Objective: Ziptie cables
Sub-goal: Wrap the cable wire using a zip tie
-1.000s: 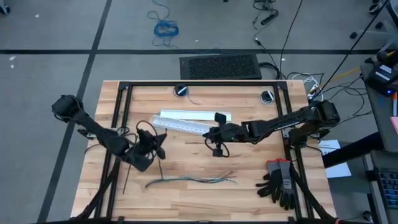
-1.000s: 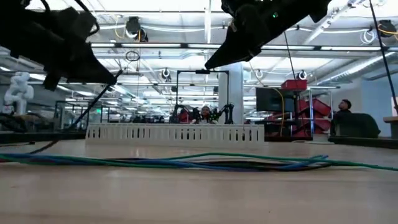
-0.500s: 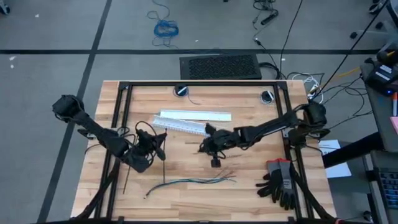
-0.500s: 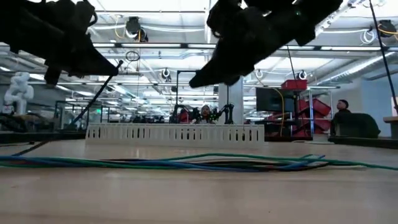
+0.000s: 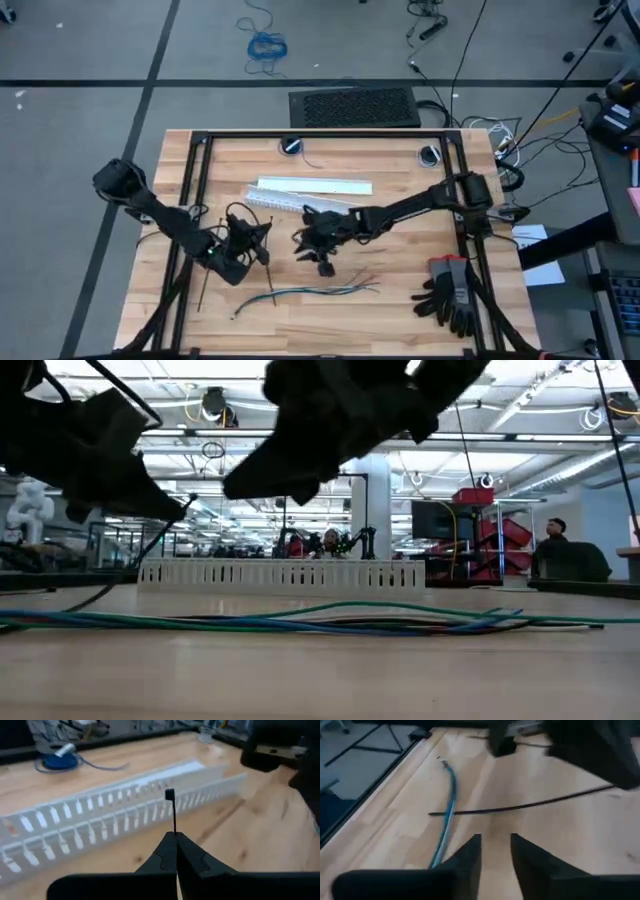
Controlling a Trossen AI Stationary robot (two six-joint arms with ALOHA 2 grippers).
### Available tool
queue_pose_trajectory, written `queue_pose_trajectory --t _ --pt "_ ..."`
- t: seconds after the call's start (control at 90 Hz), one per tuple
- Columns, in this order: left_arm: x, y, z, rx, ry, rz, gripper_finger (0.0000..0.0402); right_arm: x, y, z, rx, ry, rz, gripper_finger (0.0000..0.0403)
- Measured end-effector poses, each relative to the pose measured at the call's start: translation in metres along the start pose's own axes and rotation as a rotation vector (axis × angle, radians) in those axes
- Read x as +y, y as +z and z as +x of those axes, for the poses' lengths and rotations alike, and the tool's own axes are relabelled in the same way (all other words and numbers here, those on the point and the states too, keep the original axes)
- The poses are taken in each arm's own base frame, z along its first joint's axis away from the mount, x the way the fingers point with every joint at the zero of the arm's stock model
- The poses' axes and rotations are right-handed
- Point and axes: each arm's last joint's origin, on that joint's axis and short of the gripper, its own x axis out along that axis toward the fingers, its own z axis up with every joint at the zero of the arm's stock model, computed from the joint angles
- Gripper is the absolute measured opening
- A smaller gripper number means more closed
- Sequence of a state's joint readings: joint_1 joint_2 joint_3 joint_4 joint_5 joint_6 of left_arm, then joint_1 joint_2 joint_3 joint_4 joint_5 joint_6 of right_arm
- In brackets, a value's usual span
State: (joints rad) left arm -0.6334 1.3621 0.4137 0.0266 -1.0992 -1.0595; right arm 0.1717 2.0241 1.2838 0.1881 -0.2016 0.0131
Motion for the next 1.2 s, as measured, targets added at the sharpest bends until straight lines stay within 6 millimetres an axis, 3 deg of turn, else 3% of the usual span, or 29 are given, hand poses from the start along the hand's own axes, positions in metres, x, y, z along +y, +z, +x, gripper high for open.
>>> queue_pose_trajectory --t 0.211,0.467,0.878,1.022,1.2 --pt "-0.001 -0.006 -0.003 0.011 -0.012 0.055 0.0 0.021 -0.003 0.039 -0.048 0.005 0.023 0.0176" --pt "-0.015 -0.024 -0.009 0.011 -0.098 0.003 0.0 0.03 -0.028 0.072 0.047 0.008 0.111 0.0177" --pt "-0.026 -0.05 -0.007 -0.056 -0.107 -0.086 0.0 0.031 -0.045 0.076 0.177 -0.116 0.134 0.0136" --pt "-0.039 -0.058 -0.006 -0.002 -0.14 -0.101 0.0 0.037 -0.049 0.076 0.215 -0.138 0.155 0.0115" --pt "-0.065 -0.059 -0.019 0.009 -0.216 -0.065 0.0 0.052 -0.043 0.072 0.183 -0.128 0.121 0.0097"
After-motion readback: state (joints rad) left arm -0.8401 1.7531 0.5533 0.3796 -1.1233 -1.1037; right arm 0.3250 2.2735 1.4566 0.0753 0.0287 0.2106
